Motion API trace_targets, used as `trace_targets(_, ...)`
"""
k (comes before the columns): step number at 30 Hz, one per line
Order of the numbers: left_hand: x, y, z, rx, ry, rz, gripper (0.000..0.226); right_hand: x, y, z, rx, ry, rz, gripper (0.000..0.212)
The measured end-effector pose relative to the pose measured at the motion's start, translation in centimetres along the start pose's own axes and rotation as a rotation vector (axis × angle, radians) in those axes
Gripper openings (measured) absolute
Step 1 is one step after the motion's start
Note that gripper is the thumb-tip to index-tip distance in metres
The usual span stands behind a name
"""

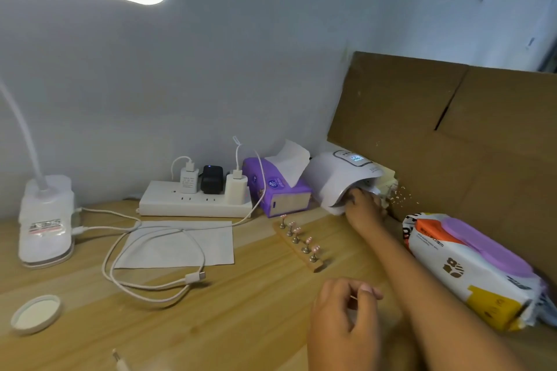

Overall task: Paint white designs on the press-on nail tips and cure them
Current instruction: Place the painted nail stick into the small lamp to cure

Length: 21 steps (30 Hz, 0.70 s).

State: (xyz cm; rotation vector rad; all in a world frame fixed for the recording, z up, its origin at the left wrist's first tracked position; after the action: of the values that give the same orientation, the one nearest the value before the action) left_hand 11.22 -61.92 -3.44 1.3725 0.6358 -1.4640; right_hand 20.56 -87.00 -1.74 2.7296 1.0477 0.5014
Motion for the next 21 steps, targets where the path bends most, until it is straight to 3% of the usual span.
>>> trace_targets(3, 0.1, 0.0, 0.2, 0.022, 0.034, 0.012, 0.045, 0.2, 0.6, 1.2, 0.052, -0.029, 0.038, 0.031)
trace_targets(9, 0.1, -0.1, 0.2, 0.04, 0.009, 0.016, 0.046, 0.3, 0.5, 1.4, 0.155, -0.041, 0.077, 0.014)
trace_targets(14, 0.1, -0.3, 0.3, 0.043, 0.001, -0.005, 0.042, -0.2, 0.7, 1.4, 0.191, -0.023, 0.098, 0.025)
trace_targets(17, -0.5, -0.5, 0.4, 0.043, -0.009, 0.008, 0.017, -1.9, 0.1, 1.4, 0.103, -0.032, 0.165, 0.037)
trace_targets(21, -0.3, 0.0, 0.4, 0.011, -0.018, 0.059, 0.024, -3.7, -0.8, 1.4, 0.123, -0.143, 0.259, 0.041)
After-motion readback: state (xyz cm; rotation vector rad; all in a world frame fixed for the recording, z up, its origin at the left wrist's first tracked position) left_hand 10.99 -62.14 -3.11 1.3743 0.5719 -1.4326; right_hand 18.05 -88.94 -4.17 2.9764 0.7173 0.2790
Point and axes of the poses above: each hand's wrist, its own y-axis towards the middle knuckle, its own z-axis out of the palm, x = y × z, the point moved 7 cm from there along y, towards the middle knuckle, and after that the axes turned 11 degrees about -y, right-handed, at the moved point
